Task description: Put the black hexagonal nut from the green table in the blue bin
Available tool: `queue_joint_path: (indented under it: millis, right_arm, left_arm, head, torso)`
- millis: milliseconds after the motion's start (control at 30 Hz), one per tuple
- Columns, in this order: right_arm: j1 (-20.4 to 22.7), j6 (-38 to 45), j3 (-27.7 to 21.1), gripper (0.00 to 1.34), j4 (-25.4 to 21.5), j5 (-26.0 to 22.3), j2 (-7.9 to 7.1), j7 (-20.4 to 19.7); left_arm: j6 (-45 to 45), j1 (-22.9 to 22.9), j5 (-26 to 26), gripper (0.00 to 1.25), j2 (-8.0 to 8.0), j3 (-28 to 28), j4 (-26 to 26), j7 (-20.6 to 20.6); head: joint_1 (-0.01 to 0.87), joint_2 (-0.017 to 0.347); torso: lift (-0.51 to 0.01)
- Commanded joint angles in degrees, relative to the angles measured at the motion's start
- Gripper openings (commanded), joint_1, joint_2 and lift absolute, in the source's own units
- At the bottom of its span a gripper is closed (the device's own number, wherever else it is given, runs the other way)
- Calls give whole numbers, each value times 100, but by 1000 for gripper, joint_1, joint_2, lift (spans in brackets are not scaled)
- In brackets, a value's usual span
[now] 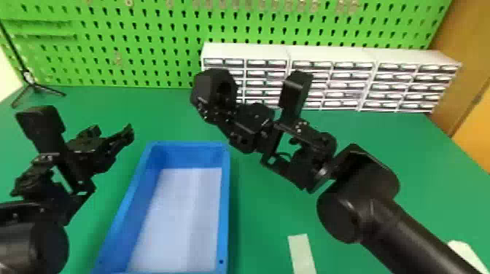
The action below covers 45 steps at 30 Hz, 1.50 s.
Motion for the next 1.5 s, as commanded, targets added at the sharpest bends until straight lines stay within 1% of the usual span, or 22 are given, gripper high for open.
queue_joint_path:
  millis: [0, 200, 367, 667, 1000, 1033, 1133, 1167, 1200, 1267, 1467]
  right_arm:
    - [-91, 4, 276, 327, 68, -103, 7, 1]
    - [-171, 4, 548, 327, 182, -217, 60, 19]
    - [-179, 56, 663, 327, 200, -261, 51, 54]
    - [-258, 241, 812, 327, 279, -393, 112, 124]
    - [-294, 302, 873, 334, 314, -464, 112, 142]
    - [-294, 329, 873, 354, 314, -490, 112, 142]
    - [-285, 487, 847, 526, 323, -560, 130, 142]
    - [-285, 548, 830, 612, 332, -569, 139, 142]
    - [-285, 575, 821, 669, 332, -569, 139, 142]
    - [-285, 628, 812, 752, 332, -569, 148, 142]
    - [-285, 715, 794, 762, 332, -595, 139, 142]
  left_arm:
    - [-4, -2, -8, 818, 0, 0, 9, 0]
    - [5, -20, -8, 818, 0, -9, 27, 0]
    - [-4, -29, -8, 818, 0, -26, 35, 0]
    - [-4, -64, -8, 818, 0, -44, 62, 0]
    - [-4, -73, -8, 818, 0, -53, 71, 0]
    - [-4, -73, -8, 818, 0, -53, 71, 0]
    - [-4, -73, 1, 818, 0, -53, 71, 0]
    - [-13, -73, 1, 818, 0, -53, 71, 0]
    - [-13, -73, 1, 818, 0, -53, 71, 0]
    - [-13, -81, -8, 818, 0, -53, 79, -8]
    - [-13, -73, -8, 818, 0, -61, 71, 0]
  head:
    - [692, 8]
    - [692, 8]
    - [692, 8]
    - [692, 8]
    - [692, 8]
    - [692, 8]
    - [692, 8]
    - [692, 8]
    - [692, 8]
    - [692, 8]
    - [692, 8]
  torso:
    - [-97]
    - [-97]
    - [-97]
    - [-97]
    - [-97]
    - [-97]
    - [-97]
    - [-97]
    - [-97]
    - [-97]
    - [-97]
